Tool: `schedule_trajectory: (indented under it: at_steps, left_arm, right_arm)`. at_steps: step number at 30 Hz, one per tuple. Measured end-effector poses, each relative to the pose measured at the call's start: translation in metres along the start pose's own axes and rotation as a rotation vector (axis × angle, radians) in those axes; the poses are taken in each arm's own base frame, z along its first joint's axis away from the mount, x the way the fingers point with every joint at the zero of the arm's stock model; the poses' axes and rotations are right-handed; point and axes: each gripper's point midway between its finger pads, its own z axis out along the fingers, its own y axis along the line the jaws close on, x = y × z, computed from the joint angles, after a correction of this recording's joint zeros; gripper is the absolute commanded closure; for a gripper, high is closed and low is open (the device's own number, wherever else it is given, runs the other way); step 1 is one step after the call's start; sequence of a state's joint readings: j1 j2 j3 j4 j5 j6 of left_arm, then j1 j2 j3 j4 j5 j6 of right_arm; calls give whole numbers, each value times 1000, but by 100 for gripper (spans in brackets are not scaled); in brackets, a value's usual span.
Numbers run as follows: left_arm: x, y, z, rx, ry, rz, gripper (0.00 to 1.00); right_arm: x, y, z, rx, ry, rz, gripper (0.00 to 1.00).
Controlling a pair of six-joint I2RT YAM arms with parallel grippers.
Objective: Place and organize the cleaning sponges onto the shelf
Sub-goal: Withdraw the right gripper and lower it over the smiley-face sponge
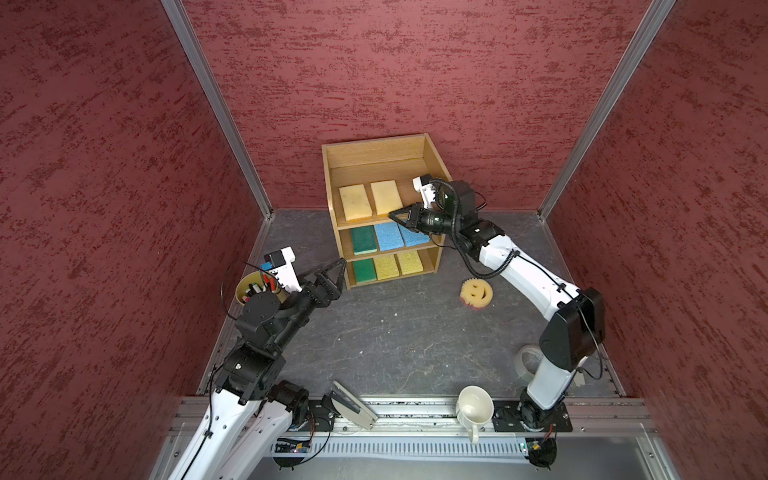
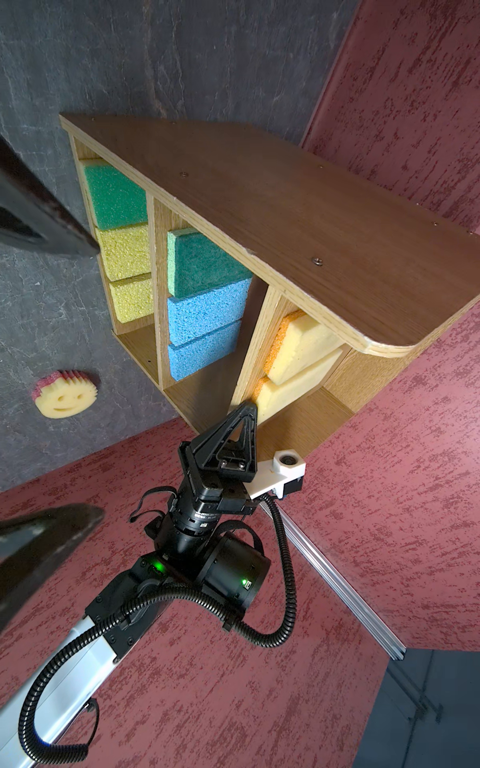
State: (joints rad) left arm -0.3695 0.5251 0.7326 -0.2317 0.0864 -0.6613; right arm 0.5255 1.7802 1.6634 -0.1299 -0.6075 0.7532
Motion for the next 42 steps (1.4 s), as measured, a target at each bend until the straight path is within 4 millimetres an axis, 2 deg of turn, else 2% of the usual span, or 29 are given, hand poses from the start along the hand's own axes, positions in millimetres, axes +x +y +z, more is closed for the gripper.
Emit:
schedule_trajectory:
  at_steps: [10,14,17,22,26,30,36,38,42]
  left_arm:
    - [6,3,6,-6,27,-6,9]
    - [6,3,6,-7,29,-7,9]
    - [5,3,6,-8,27,-7,9]
    - [4,4,6,-10,23,-7,9]
    - [3,5,6,-14,18,-7,9]
    - [2,6,6,-19,14,-7,9]
    - [2,13,7,-49,18,-10,9]
    - [4,17,8,-69,25,-13,9]
    - [8,24,10,-96,38,-34,9]
  right_arm:
    - [0,1,0,-2,1,-6,100]
    - [6,0,-11,19,2,-16,100]
    - [15,-3,-32,56,-3,-14,100]
    - [23,-12,-85,184,-77,-46,98]
    - [31,-24,-130,322,-146,-82,70]
    - [51,-58,-170,499,-175,-83,53]
    - [96,-146,-223,812,-148,20,31]
    - [113,-173,-237,899,-125,59,28]
    - [136,-217,-261,1011,-94,132,31]
